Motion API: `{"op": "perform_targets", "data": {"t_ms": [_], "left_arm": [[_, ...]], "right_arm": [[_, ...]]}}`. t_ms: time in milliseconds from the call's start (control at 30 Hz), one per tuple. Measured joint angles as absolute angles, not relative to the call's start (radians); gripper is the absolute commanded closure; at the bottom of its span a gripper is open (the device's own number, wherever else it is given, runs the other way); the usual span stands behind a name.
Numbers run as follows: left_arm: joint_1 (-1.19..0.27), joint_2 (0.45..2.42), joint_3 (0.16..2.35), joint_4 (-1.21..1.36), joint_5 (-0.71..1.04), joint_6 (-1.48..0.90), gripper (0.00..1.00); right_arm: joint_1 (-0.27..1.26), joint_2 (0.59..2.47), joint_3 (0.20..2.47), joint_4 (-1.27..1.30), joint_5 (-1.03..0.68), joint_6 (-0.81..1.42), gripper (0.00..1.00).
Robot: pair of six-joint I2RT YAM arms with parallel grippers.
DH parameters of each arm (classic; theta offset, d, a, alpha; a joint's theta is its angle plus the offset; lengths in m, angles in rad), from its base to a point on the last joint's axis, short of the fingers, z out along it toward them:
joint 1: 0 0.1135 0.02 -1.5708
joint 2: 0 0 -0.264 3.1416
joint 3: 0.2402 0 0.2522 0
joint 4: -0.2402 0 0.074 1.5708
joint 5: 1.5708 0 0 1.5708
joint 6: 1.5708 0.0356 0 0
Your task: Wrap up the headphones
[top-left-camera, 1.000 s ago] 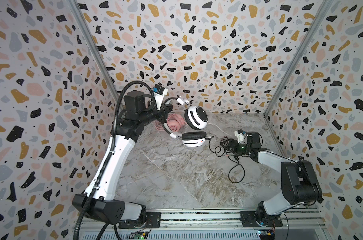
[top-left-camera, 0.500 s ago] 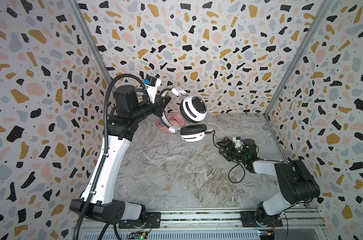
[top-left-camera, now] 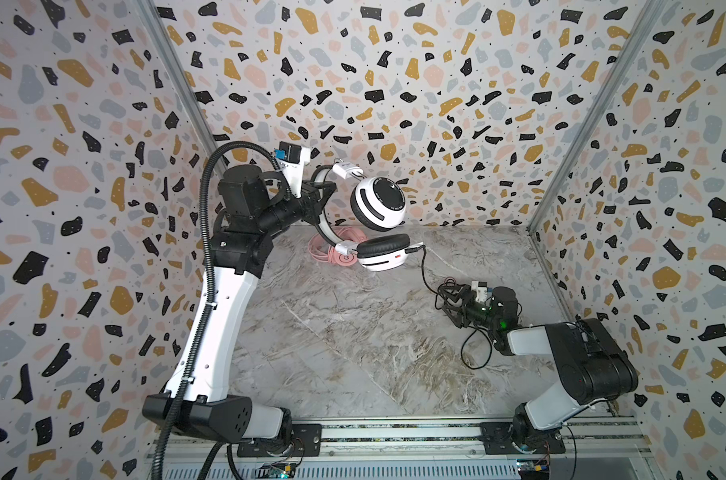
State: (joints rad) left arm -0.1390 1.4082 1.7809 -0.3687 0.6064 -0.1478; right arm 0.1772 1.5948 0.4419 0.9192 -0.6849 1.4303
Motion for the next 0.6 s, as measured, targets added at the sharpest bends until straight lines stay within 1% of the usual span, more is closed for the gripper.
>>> {"op": "perform_targets", "data": {"t_ms": [167, 333, 600], "left_arm": [[-0.126, 1.426, 1.768, -0.348, 0.606, -0.176, 1.00], [-0.124, 1.429, 1.737, -0.315, 0.606, -0.196, 1.00], [-0.122, 1.422, 1.728, -0.266, 0.608, -0.221, 1.00]], "right_arm": [[0.161, 1.582, 0.401, 0.933, -0.692, 1.455, 0.14], [0.182, 1.568, 0.397, 0.966, -0.694, 1.496, 0.14], [0.253, 1.599, 0.384, 1.110, -0.643, 1.668, 0.14]]}}
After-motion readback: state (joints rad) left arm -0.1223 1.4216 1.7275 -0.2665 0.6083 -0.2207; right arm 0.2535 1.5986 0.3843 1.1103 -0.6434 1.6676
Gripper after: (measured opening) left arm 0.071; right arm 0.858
